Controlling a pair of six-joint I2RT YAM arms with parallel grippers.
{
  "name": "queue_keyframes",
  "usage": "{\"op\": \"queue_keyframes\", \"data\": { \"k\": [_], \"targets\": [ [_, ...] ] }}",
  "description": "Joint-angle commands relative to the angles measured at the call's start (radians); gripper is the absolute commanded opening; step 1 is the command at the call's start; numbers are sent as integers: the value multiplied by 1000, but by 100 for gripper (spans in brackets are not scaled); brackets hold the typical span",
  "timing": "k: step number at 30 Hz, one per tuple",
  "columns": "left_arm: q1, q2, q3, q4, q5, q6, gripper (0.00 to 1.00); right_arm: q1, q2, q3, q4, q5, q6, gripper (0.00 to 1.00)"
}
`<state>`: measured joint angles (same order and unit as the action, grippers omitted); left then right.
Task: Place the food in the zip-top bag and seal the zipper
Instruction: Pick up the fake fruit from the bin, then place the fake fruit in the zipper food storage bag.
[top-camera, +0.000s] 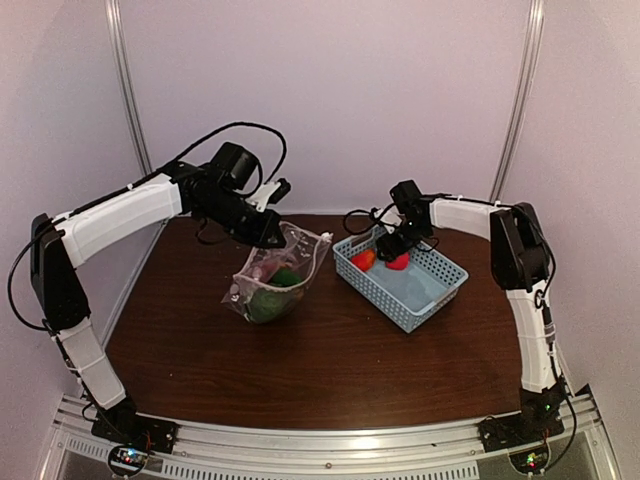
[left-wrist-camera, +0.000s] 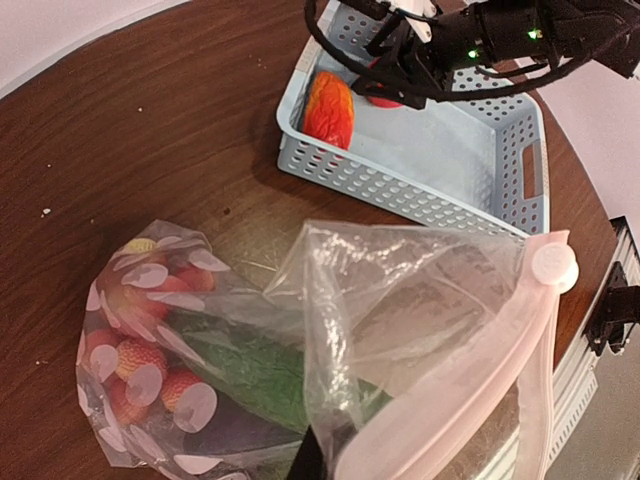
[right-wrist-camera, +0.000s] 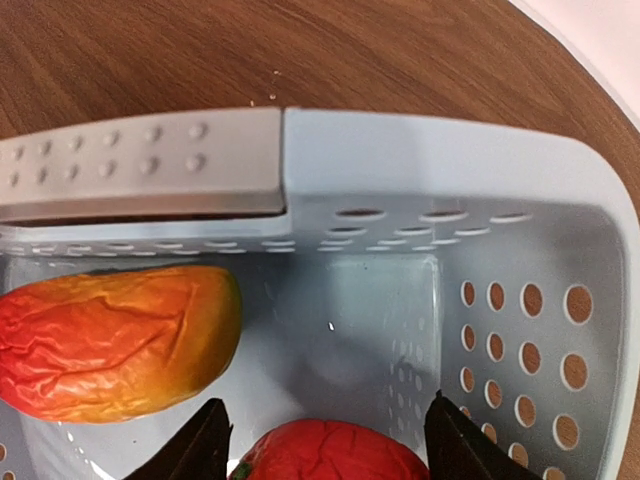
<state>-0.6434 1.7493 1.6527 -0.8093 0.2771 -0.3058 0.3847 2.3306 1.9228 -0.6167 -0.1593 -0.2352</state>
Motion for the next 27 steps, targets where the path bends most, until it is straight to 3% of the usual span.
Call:
{"op": "queue_keyframes", "data": {
  "k": [1,9,20,27],
  "targets": [
    [-1,-5,-23,52,19,-2,0,-5,-99,-63,-40,22,1,60],
    [-1,-5,-46,82,33,6,0,-3,-321,-190,4,-35,13,53],
    [-1,14,-47,116,62,-15,0,10,-589,-301,-9,-342,-2,52],
    [-1,5,-49,124,94,-19,0,147,-735,-370,119,-532,-59,52]
  ]
}}
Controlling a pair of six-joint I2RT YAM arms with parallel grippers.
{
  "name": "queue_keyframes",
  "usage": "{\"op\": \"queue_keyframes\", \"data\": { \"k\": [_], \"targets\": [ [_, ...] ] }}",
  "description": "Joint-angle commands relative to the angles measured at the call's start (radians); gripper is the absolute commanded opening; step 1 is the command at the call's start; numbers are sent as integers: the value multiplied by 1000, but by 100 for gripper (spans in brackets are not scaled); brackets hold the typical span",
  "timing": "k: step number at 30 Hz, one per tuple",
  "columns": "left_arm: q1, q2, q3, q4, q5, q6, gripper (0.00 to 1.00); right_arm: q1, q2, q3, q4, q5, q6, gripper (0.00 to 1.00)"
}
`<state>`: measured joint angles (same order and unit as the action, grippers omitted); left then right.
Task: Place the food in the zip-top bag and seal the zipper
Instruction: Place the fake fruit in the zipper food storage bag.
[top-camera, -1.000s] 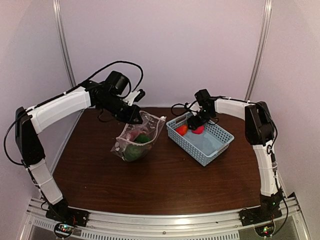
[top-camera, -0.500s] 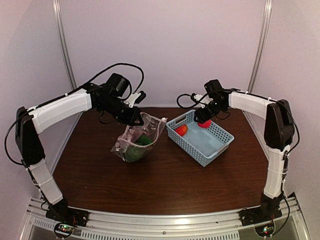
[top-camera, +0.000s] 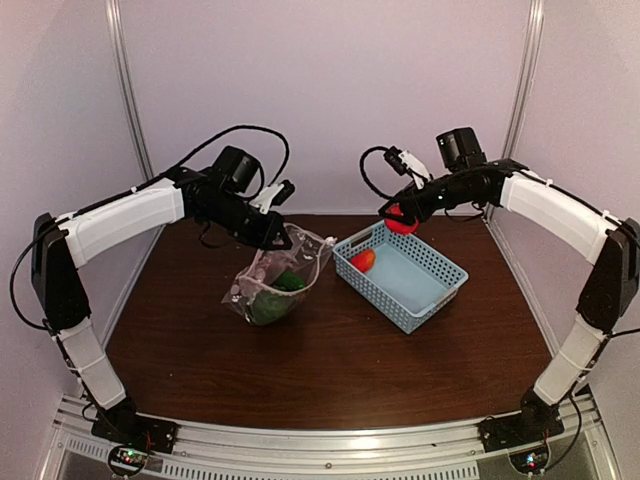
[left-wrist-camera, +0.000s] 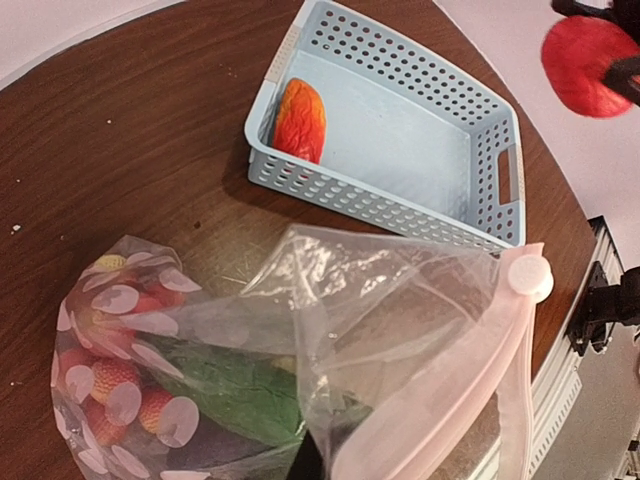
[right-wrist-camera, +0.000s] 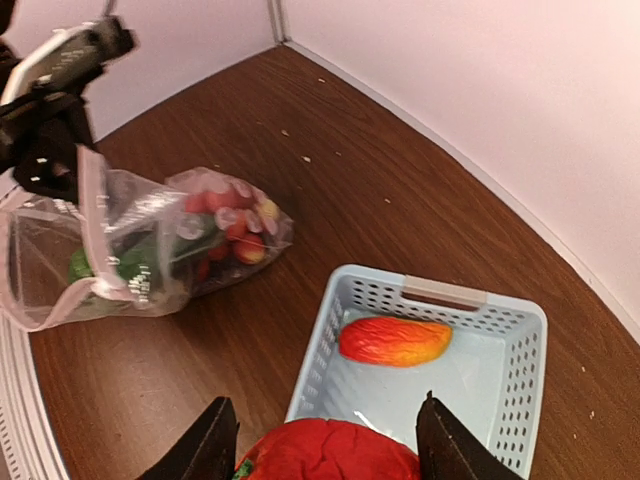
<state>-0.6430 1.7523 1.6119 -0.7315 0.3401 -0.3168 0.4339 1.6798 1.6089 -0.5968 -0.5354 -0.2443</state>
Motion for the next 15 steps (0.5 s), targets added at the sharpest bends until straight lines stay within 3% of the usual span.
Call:
{"op": "queue_keyframes", "data": {
  "k": [1,9,15],
  "targets": [
    [-1,-1,-10,48,37,-8,0,135,-94,-64,122,-152,-65,52],
    [-1,-27,-32,85,43,-16,0,356,29,118,65,-242,-110,52],
    [-1,-27,-1,71,63,-6,0,419,117,178,104,-247,-158,52]
  ]
}}
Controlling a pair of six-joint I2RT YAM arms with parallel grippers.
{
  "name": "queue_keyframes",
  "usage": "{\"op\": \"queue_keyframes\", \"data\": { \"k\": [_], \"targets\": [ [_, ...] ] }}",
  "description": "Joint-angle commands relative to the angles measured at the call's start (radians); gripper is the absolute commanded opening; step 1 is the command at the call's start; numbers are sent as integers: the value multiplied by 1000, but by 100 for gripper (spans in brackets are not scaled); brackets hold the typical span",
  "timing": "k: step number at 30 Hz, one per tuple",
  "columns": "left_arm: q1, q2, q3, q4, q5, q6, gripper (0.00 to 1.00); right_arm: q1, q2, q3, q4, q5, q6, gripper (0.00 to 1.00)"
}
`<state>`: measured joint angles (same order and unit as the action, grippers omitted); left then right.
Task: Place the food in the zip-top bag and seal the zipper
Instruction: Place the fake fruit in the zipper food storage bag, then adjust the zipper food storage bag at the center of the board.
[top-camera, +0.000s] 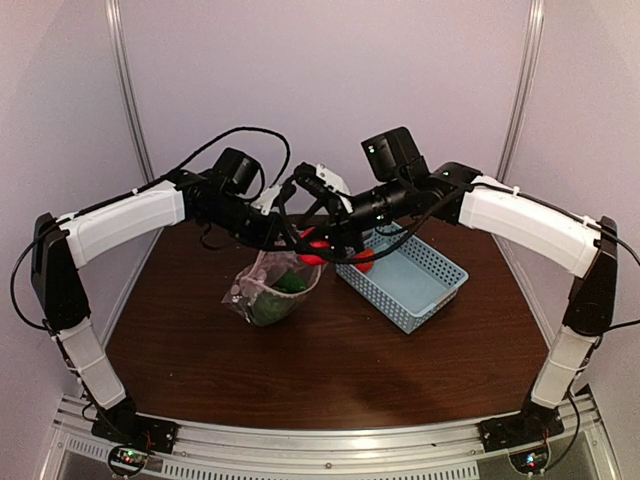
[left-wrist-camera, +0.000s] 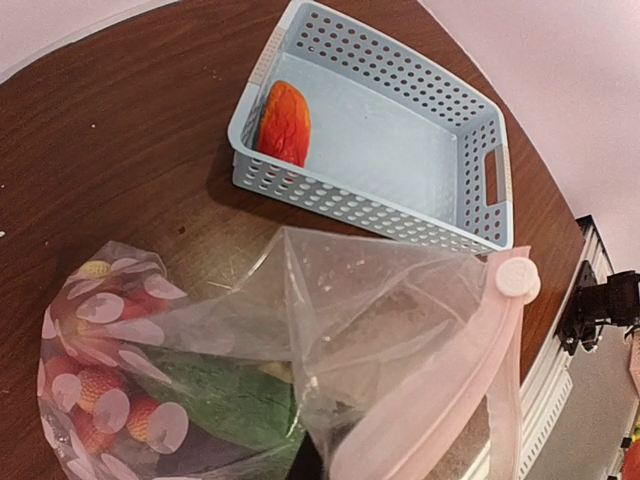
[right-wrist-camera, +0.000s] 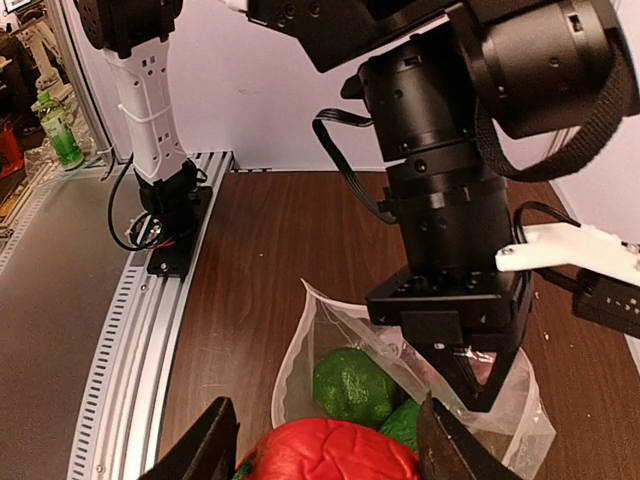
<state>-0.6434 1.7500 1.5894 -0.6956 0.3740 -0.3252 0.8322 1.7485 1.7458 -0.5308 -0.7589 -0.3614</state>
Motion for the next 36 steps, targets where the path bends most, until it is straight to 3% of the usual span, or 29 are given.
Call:
{"op": "queue_keyframes", "data": {
  "k": [1,13,22,25,29,36],
  "targets": [
    [-1,-26,30,28,34,9,0,23,61,41,57,-18,-44,52],
    [-1,-22,66,-22,60,39,0,28,172,71,103,36,-116,51],
    [-1,-17,63,-22,55,50,0,29,172,112,90,52,-64,83],
    [-1,-17,61,-22,51,54,0,28,139,144,24,31,-79,80],
    [-1,-26,60,-22,49,52,0,28,76,160,-173,36,-259,71],
    [-1,-27,51,-22,47,56,0,55,18,67,-367,141,-457,58]
  ]
}}
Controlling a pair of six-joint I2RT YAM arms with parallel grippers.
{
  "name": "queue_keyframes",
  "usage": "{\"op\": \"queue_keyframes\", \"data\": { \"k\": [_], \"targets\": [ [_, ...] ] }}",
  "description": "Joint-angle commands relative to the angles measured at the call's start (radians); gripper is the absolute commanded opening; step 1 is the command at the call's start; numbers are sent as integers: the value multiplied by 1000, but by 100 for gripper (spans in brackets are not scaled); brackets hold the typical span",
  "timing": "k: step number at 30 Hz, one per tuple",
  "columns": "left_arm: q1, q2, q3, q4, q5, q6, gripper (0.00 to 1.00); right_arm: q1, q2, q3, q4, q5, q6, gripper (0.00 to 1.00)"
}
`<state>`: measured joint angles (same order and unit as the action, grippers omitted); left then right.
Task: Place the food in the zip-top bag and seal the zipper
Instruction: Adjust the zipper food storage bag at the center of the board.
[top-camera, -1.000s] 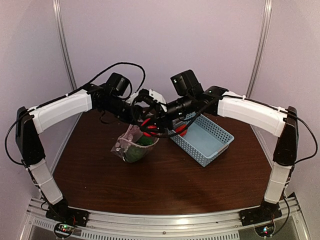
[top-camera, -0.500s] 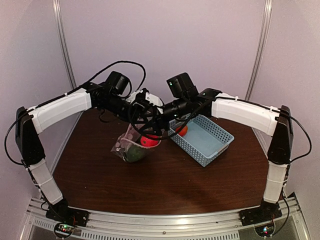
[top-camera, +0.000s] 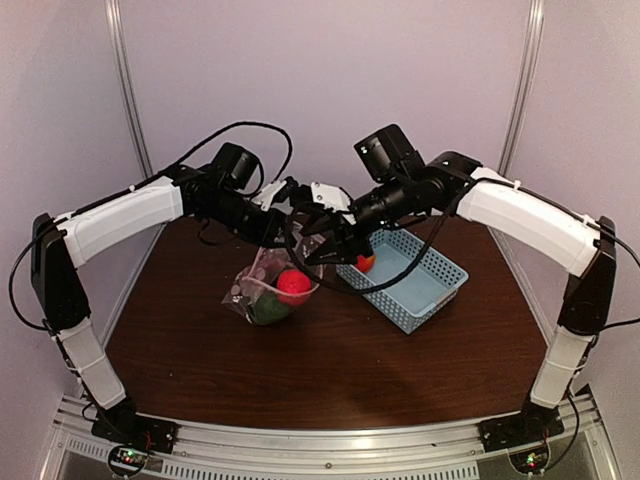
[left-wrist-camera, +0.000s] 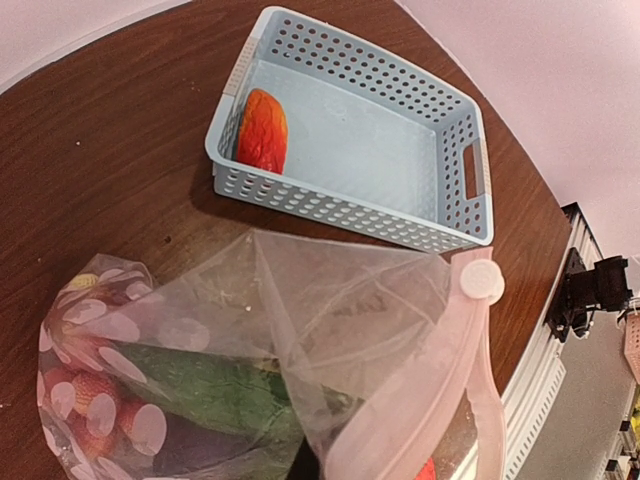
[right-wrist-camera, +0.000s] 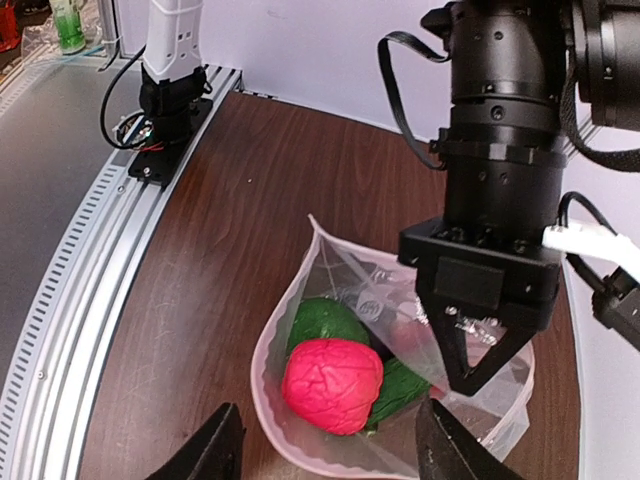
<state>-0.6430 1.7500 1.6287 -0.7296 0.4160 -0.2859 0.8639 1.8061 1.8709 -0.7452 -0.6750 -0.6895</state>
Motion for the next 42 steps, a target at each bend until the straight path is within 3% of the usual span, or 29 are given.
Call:
{"op": "queue_keyframes", "data": {
  "k": [1,8,19,22,25,27,31,35,40,42],
  "targets": [
    [-1,-26,13,12,5,17,0,30,-46,-78,-151,70,-131,56],
    [-1,-15,25,12,10,12,0,90,-28,-132,-106,223,-151,52],
    [-1,-23,16,10,14,1,0,96,60,-101,-90,311,-179,49],
    [-1,-24,36,-5,13,4,0,99,81,-79,-96,348,-182,37],
    [-1,-25,50,-33,-3,14,2,101,83,-48,-94,375,-168,8],
    [-1,-23,51,-58,-30,23,7,101,66,-39,-77,376,-153,0],
    [-1,-11,67,-116,-84,26,8,102,15,-57,-15,379,-135,0],
    [-10,-22,183,-209,-162,-10,0,111,-6,3,-41,395,-129,0],
    [-24,-100,179,-127,-245,17,0,118,3,64,-69,402,-125,0],
    [-24,-64,197,-142,-207,25,0,119,20,129,-94,379,-88,0]
  ]
}}
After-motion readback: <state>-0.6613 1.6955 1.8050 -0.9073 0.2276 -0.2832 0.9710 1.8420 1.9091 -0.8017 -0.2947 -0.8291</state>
